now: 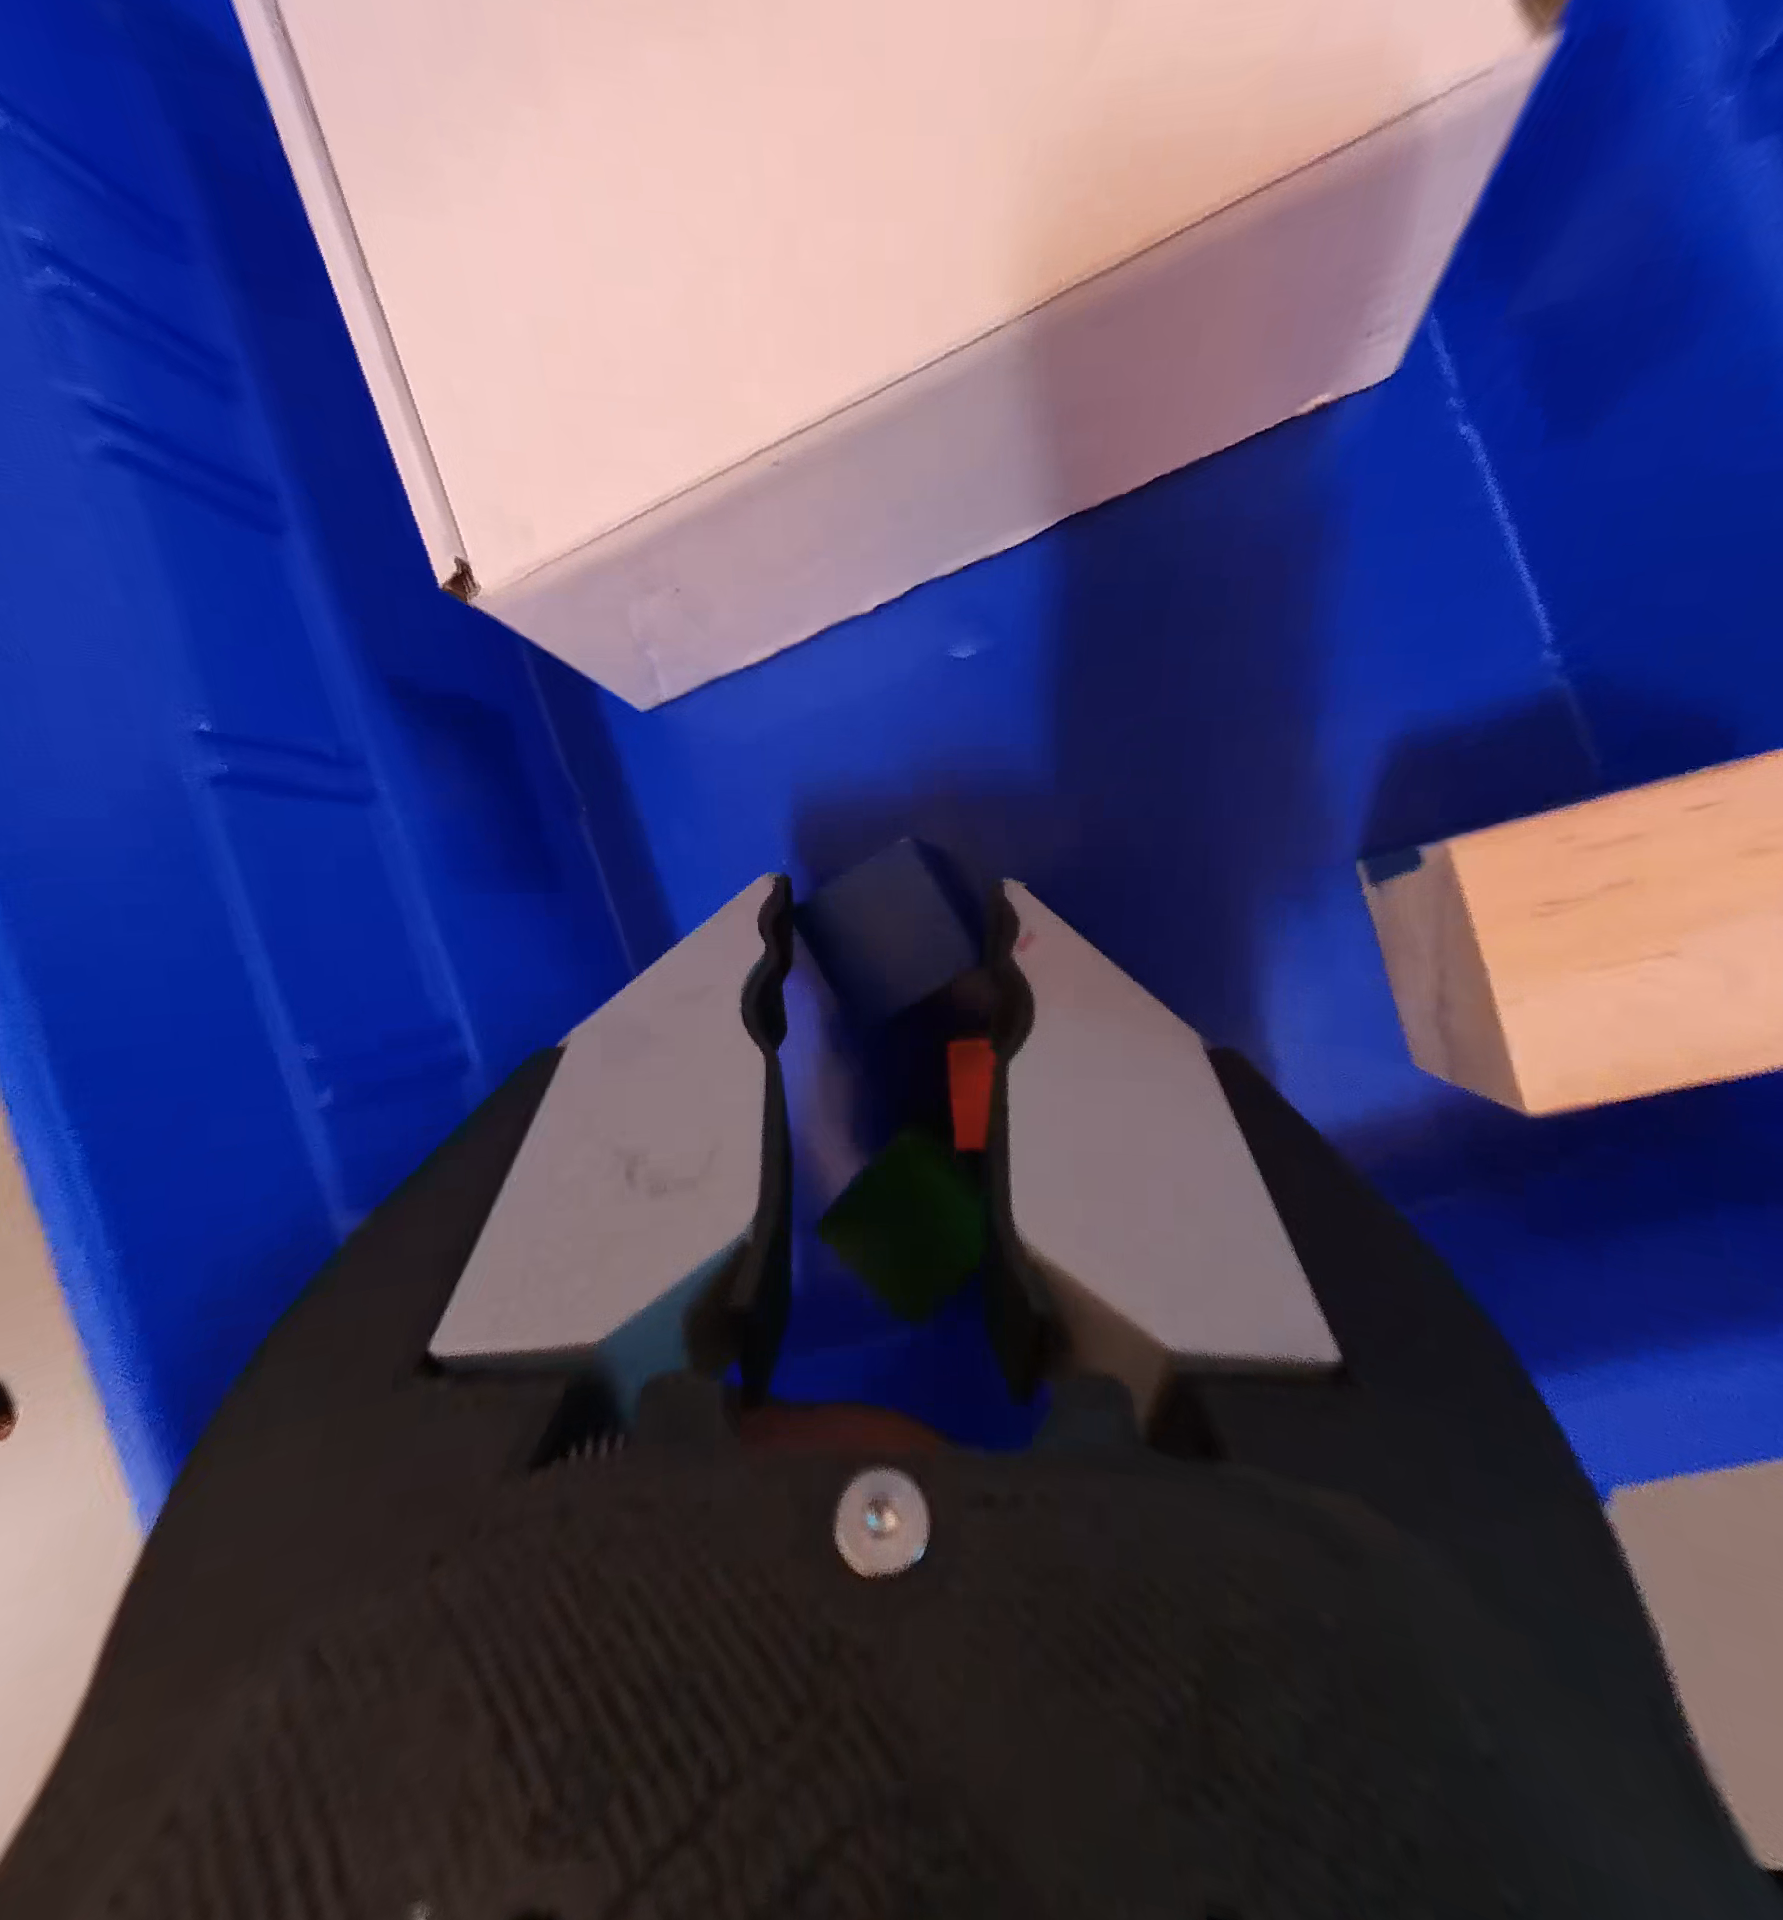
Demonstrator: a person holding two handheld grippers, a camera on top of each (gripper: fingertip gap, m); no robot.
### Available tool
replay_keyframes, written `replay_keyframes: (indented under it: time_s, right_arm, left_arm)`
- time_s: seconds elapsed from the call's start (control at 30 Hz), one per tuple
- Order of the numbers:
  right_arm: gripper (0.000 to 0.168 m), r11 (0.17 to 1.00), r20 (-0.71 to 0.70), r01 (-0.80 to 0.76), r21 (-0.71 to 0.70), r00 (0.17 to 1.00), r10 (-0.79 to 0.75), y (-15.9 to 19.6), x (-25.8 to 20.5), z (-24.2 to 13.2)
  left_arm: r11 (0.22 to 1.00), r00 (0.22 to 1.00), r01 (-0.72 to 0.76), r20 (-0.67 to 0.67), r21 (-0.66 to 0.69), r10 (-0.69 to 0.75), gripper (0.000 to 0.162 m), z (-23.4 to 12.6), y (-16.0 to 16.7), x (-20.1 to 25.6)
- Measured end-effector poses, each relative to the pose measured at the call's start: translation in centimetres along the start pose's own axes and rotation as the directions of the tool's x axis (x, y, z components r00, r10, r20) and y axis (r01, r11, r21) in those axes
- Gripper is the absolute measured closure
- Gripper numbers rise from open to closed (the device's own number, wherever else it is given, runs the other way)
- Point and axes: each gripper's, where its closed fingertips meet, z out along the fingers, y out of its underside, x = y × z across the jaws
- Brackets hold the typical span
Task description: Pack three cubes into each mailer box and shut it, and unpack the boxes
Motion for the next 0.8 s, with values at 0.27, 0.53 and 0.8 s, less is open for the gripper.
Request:
replay_keyframes:
  time_s: [0.27, 0.53, 0.8]
  right_arm:
    - [0.127, 1.0, 0.007, -0.017, 0.012, 1.0, 0.017, -0.1, 0.3, -0.1]
    - [0.127, 1.0, 0.001, 0.004, 0.024, 1.0, -0.004, -0.6, -0.1, -0.6]
    - [0.127, 0.999, -0.006, 0.018, 0.043, 1.0, -0.018, -0.9, 0.1, -1.3]
  left_arm:
    - [0.928, 0.972, -0.232, 0.1, 0.291, 0.211, 0.127, -9.2, -5.3, 3.3]
    - [0.626, 0.771, -0.562, 0.069, 0.541, 0.633, 0.128, -17.6, -10.1, 22.0]
    - [0.517, 0.541, -0.754, -0.065, 0.405, 0.839, 0.128, -10.8, -9.3, 33.7]
